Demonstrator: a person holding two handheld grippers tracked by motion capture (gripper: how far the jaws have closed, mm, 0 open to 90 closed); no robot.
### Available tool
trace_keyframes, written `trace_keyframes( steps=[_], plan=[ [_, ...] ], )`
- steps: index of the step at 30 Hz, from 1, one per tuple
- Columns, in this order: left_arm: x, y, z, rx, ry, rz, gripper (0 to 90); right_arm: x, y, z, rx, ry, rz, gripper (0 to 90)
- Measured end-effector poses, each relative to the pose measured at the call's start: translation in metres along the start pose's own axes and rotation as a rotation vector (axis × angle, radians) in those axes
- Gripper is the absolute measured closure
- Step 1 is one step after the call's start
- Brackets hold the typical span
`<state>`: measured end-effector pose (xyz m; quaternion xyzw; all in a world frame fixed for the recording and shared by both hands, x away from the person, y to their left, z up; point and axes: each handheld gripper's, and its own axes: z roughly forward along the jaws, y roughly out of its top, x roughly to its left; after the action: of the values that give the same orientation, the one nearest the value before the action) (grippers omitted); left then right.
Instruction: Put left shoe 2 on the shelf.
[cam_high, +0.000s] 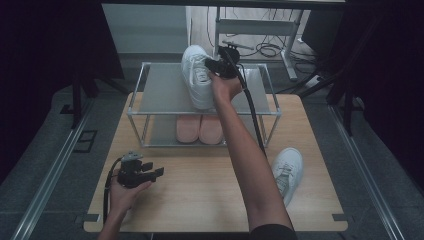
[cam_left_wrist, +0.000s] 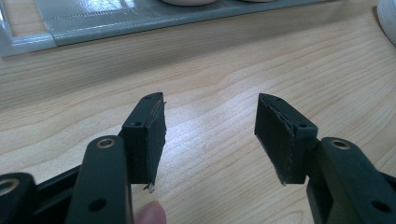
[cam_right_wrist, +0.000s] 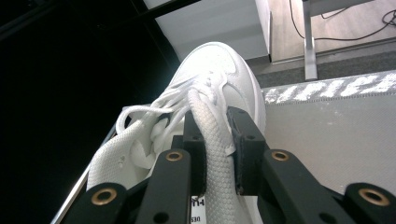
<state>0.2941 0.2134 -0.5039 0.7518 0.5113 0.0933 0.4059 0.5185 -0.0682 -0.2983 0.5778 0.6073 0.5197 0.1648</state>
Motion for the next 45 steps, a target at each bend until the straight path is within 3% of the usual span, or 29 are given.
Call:
trace_keyframes(
  steps=[5, 6, 11, 18, 19, 23, 28, 39, 45],
  plan=[
    [0.001, 0.0, 0.0, -0.001, 0.003, 0.0, 43.2, -0.001, -0.006, 0.007, 0.019, -0.015, 0.0, 77.3],
    [0.001, 0.0, 0.0, -0.001, 0.004, 0.0, 43.2, -0.003, -0.009, 0.011, 0.033, -0.008, -0.014, 70.7],
    [0.002, -0.001, 0.0, 0.0, 0.007, -0.005, 43.2, -0.01, -0.007, 0.004, -0.007, 0.02, -0.028, 60.3],
    [-0.001, 0.0, 0.002, 0.005, 0.009, 0.006, 43.2, -0.017, -0.004, -0.023, -0.024, 0.031, -0.151, 57.0],
    [-0.003, 0.0, 0.003, 0.008, 0.01, 0.014, 43.2, -0.018, -0.006, -0.03, -0.026, 0.036, -0.181, 57.6],
    [-0.005, 0.0, 0.004, 0.012, 0.012, 0.018, 43.1, -0.021, -0.008, -0.04, -0.026, 0.055, -0.211, 60.4],
    [-0.004, 0.0, 0.002, 0.009, 0.019, 0.015, 43.1, -0.027, -0.014, -0.058, 0.001, 0.092, -0.276, 71.4],
    [-0.002, 0.0, 0.001, 0.007, 0.021, 0.015, 43.2, -0.041, -0.027, -0.068, 0.047, 0.129, -0.321, 89.6],
    [-0.002, 0.0, 0.001, 0.007, 0.018, 0.014, 43.2, -0.049, -0.036, -0.069, 0.082, 0.135, -0.331, 90.0]
  ],
)
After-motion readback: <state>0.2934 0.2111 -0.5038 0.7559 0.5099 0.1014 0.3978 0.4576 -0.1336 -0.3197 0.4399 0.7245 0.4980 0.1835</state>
